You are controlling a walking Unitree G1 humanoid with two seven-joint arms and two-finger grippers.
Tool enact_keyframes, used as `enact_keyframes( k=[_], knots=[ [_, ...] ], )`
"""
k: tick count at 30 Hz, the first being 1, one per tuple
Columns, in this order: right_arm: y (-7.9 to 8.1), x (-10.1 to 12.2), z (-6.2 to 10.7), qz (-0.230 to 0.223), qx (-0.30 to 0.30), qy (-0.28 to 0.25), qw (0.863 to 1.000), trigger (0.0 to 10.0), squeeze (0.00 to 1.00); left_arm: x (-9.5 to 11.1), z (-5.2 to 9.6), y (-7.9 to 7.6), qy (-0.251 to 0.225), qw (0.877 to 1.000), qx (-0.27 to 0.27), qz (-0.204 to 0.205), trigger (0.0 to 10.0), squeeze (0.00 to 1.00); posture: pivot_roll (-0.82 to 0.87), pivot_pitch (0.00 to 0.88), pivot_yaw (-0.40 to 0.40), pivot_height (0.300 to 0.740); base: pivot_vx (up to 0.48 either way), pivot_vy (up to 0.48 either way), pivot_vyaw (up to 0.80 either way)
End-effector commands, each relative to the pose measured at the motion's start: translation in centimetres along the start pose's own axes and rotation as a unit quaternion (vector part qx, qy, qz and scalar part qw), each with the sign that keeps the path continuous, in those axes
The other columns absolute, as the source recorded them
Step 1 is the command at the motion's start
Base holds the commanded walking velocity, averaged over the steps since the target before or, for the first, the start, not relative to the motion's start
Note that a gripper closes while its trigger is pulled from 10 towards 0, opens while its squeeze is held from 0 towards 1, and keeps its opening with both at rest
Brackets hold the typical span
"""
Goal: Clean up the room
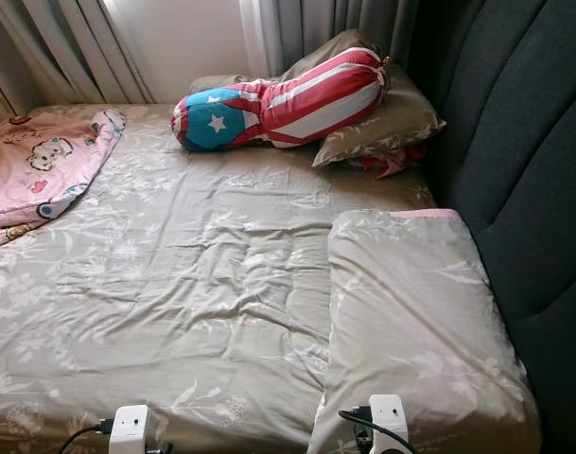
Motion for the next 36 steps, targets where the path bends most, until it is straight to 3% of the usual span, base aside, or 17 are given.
enact_keyframes(
  k=[1, 13, 36],
  knots=[
    [0.00, -0.99, 0.22, -0.002, 0.001, 0.015, 1.000, 10.0, 0.00, -0.98, 0.21, 0.87, 0.016, 1.000, 0.012, 0.002, 10.0, 0.00, -0.19, 0.083, 0.027, 0.740, 0.000, 0.000, 0.00],
    [0.32, -0.98, 0.19, -0.002, 0.003, 0.016, 1.000, 10.0, 0.00, -1.42, 0.31, 1.28, 0.027, 1.000, 0.016, -0.003, 10.0, 0.00, -0.19, 0.095, 0.028, 0.740, 0.000, 0.000, 0.00],
    [0.86, -1.20, 0.21, 0.008, 0.010, 0.023, 1.000, 10.0, 0.00, -1.11, 0.23, 0.76, 0.018, 1.000, 0.013, -0.001, 10.0, 0.00, -0.18, 0.105, 0.027, 0.740, 0.000, 0.370, 0.00]
  ],
)
Point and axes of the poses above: a point about 5 cm out from each wrist's last joint towards the gripper, its own z axis pointing back from the gripper into the wrist, its own x axis along the axis of the wrist's last joint, y = z × x, the point moved 5 cm from there along -z, pointing out of the wrist towards the gripper, and after that the axes turned 12 degrees about z, right-handed, at the moved point
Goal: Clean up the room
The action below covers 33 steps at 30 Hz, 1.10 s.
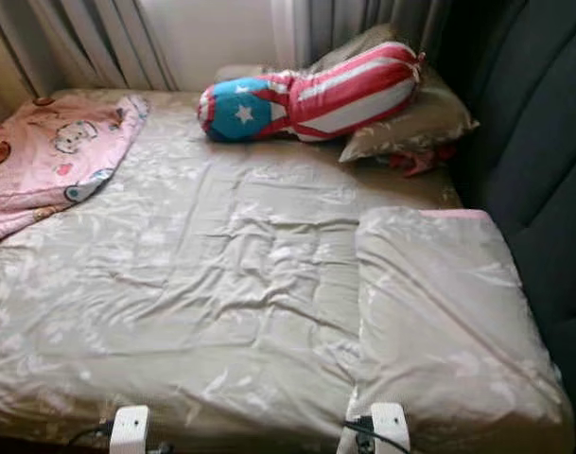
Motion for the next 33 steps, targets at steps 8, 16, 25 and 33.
enact_keyframes(
  k=[8, 16, 25, 33],
  knots=[
    [0.29, -0.79, 0.13, 0.002, 0.004, 0.015, 1.000, 10.0, 0.00, -0.52, 0.07, 0.23, 0.010, 1.000, 0.006, -0.007, 10.0, 0.00, -0.18, 0.102, 0.027, 0.740, 0.000, 0.424, 0.00],
    [0.29, -0.74, 0.12, 0.002, 0.005, 0.014, 1.000, 10.0, 0.00, -0.52, 0.07, 0.20, 0.010, 1.000, 0.005, -0.009, 10.0, 0.00, -0.18, 0.103, 0.028, 0.740, 0.000, 0.423, 0.00],
    [0.29, -0.69, 0.11, 0.002, 0.005, 0.013, 1.000, 10.0, 0.00, -0.49, 0.06, 0.16, 0.010, 1.000, 0.005, -0.008, 10.0, 0.00, -0.18, 0.101, 0.028, 0.740, 0.000, 0.423, 0.00],
    [0.30, -0.65, 0.10, 0.004, 0.006, 0.013, 1.000, 10.0, 0.00, -0.54, 0.07, 0.13, 0.010, 1.000, 0.005, -0.007, 10.0, 0.00, -0.18, 0.101, 0.027, 0.740, 0.000, 0.424, 0.00]
  ],
)
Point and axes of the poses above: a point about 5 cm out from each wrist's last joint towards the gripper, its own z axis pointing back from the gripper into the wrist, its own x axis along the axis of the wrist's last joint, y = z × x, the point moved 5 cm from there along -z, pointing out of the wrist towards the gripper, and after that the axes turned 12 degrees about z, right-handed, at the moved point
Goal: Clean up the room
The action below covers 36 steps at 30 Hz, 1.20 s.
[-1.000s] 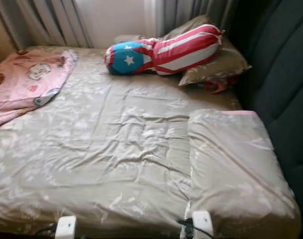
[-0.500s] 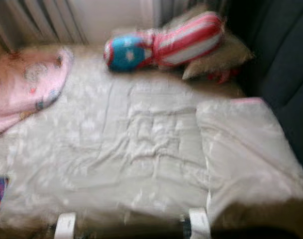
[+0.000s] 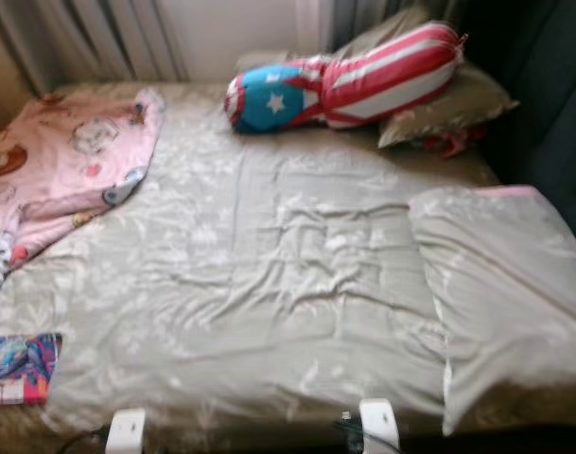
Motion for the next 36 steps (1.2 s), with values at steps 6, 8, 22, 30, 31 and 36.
enact_keyframes(
  k=[6, 8, 22, 30, 31, 36],
  knots=[
    [-0.6, -0.9, 0.2, 0.005, -0.004, 0.011, 1.000, 10.0, 0.00, -1.4, 0.2, 0.2, 0.021, 1.000, 0.007, 0.007, 10.0, 0.00, -0.18, 0.101, 0.025, 0.740, 0.000, 0.424, 0.00],
    [-0.6, -0.8, 0.2, 0.013, -0.003, 0.010, 1.000, 10.0, 0.00, -1.4, 0.3, 0.2, 0.021, 1.000, 0.007, 0.007, 10.0, 0.00, -0.18, 0.101, 0.024, 0.740, 0.000, 0.422, 0.00],
    [-1.3, -1.9, 0.5, -0.003, -0.008, 0.021, 1.000, 10.0, 0.00, -1.4, 0.3, 0.2, 0.021, 1.000, 0.007, 0.008, 10.0, 0.00, -0.18, 0.101, 0.025, 0.740, 0.000, 0.424, 0.27],
    [-1.3, -2.0, 0.5, -0.004, -0.007, 0.021, 1.000, 10.0, 0.00, -1.5, 0.3, 0.2, 0.021, 1.000, 0.007, 0.009, 10.0, 0.00, -0.18, 0.101, 0.026, 0.740, 0.000, 0.423, 0.00],
    [-1.3, -1.9, 0.5, -0.004, -0.007, 0.020, 1.000, 10.0, 0.00, -1.5, 0.3, 0.2, 0.021, 1.000, 0.007, 0.009, 10.0, 0.00, -0.18, 0.100, 0.025, 0.740, 0.000, 0.424, 0.00],
    [-1.5, -2.0, 0.6, -0.002, -0.009, 0.020, 1.000, 10.0, 0.00, -1.5, 0.3, 0.2, 0.022, 1.000, 0.007, 0.009, 10.0, 0.00, -0.18, 0.100, 0.024, 0.740, 0.000, 0.422, 0.00]
  ],
)
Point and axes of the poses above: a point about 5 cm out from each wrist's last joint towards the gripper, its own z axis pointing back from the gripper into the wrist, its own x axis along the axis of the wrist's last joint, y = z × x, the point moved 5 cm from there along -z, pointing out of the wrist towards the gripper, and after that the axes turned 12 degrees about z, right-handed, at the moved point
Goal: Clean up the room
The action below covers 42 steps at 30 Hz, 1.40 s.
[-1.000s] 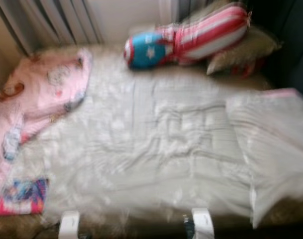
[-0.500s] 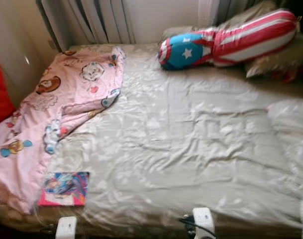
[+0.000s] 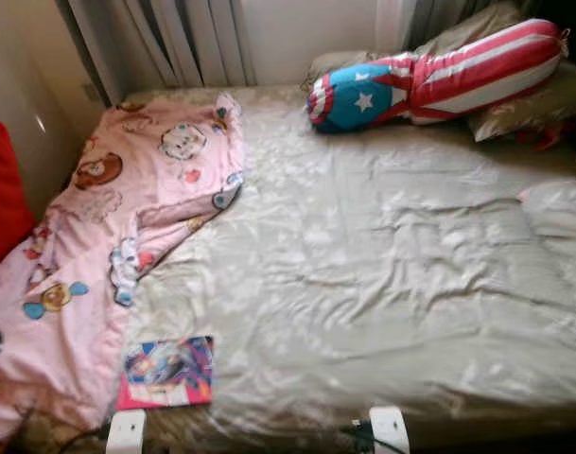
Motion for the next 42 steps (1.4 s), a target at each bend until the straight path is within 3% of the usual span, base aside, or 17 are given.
enact_keyframes(
  k=[1, 11, 22, 30, 37, 42],
  knots=[
    [0.4, -0.3, 0.1, -0.004, 0.004, 0.004, 1.000, 10.0, 0.00, -0.4, 0.1, 0.7, 0.009, 1.000, 0.009, -0.001, 10.0, 0.00, -0.18, 0.100, 0.024, 0.740, 0.000, 0.420, 0.00],
    [0.2, -0.4, 0.1, 0.011, 0.008, 0.003, 1.000, 10.0, 0.00, -0.4, 0.1, 0.5, 0.009, 1.000, 0.008, 0.002, 10.0, 0.00, -0.18, 0.097, 0.018, 0.740, 0.000, 0.423, 0.00],
    [-1.1, -1.4, 0.5, -0.004, -0.001, 0.006, 1.000, 10.0, 0.00, -0.4, 0.1, 0.5, 0.009, 1.000, 0.008, 0.002, 10.0, 0.00, -0.18, 0.099, 0.020, 0.740, 0.000, 0.424, 0.65],
    [-0.3, -0.9, 0.3, -0.008, 0.002, 0.002, 1.000, 10.0, 0.00, -0.3, 0.1, 0.5, 0.006, 1.000, 0.007, 0.001, 10.0, 0.00, -0.18, 0.098, 0.021, 0.740, 0.000, 0.097, 0.00],
    [0.1, 1.2, -0.1, -0.017, -0.001, -0.029, 0.999, 10.0, 0.00, 0.1, 0.1, 0.3, -0.014, 1.000, -0.006, 0.006, 10.0, 0.00, -0.19, 0.092, 0.021, 0.740, 0.000, 0.000, 0.00],
    [-1.1, 4.1, -0.4, -0.022, -0.014, -0.080, 0.996, 10.0, 0.00, 0.8, 0.3, -0.2, -0.046, 0.998, -0.025, 0.029, 10.0, 0.00, -0.19, 0.087, 0.020, 0.740, 0.000, 0.000, 0.00]
  ],
)
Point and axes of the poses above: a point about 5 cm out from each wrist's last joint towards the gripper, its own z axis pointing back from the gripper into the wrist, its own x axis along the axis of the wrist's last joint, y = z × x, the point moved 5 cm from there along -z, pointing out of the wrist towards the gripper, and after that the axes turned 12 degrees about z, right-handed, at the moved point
